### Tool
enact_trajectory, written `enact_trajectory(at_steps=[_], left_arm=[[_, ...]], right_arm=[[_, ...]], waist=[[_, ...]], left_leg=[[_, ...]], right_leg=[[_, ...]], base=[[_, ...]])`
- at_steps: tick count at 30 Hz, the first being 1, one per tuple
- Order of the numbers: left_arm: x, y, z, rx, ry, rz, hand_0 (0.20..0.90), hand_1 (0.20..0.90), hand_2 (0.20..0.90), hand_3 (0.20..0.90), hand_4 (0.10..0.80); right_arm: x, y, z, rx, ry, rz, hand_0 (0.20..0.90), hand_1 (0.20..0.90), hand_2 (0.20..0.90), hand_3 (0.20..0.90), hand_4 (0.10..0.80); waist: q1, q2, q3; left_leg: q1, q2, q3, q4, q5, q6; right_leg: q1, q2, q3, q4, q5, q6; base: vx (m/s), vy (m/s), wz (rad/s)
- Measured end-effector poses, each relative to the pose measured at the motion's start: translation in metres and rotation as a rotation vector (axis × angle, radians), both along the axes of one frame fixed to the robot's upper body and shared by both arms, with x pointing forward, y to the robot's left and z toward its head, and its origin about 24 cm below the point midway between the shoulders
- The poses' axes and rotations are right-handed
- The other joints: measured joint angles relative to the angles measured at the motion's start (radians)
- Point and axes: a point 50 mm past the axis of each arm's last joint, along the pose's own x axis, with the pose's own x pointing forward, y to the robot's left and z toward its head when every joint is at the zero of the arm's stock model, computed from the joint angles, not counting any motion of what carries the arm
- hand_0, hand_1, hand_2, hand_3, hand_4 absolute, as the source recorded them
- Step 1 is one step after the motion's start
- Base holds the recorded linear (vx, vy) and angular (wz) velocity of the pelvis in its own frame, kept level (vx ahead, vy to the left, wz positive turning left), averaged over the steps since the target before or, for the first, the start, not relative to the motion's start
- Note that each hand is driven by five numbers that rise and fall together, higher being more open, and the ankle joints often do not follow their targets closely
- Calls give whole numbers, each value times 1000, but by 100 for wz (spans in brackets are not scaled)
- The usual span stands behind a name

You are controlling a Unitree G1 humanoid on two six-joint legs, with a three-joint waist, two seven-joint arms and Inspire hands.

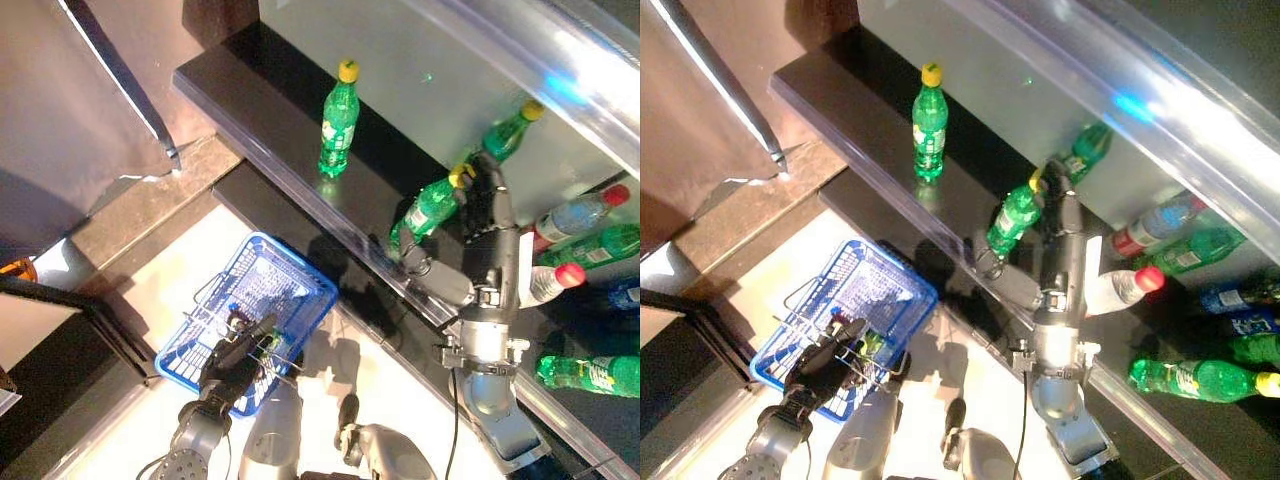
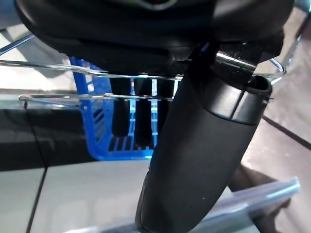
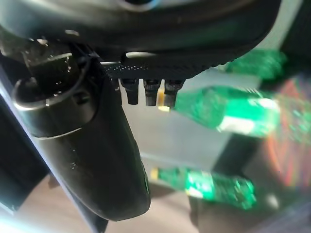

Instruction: Pick up the drink and place into the basket.

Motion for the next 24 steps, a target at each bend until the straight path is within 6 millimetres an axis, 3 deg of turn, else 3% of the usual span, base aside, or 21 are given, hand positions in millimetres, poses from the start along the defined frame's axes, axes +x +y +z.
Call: enact_trajectory(at_steps=[4, 8, 17, 24], left_arm=[[2, -1, 1, -3, 4, -12, 300, 300, 300, 200, 100], [1, 2, 1, -8, 15, -14, 300, 300, 300, 200, 100], [-1, 1, -1, 4, 28, -28, 300, 300, 300, 200, 100], [1, 0, 0, 8, 21, -36, 300, 300, 300, 200, 100]], right_arm=[[-2, -4, 9, 20, -111, -94, 900, 900, 900, 900, 800], [-2, -8, 8, 91, -111, -155, 900, 900, 900, 900, 800], [5, -8, -17, 339, 86, -187, 900, 900, 900, 900, 800], [17, 6, -43, 473, 253, -136, 900, 900, 900, 900, 800]], waist=[[8, -2, 0], [17, -3, 0], [23, -7, -2], [27, -6, -1]], left_leg=[[4, -5, 0, -1, -3, 5], [16, -7, 1, 1, -4, 11], [56, -9, 1, 15, -19, 14], [26, -13, -13, 25, -19, 14]], right_leg=[[19, -3, -1, -29, 9, 4], [40, -4, -2, -45, 13, 5], [88, -5, -3, -45, 14, 7], [67, -5, -8, -42, 18, 11]], base=[[132, -33, 2], [151, -3, 1], [47, 4, 0], [-15, -16, 3]])
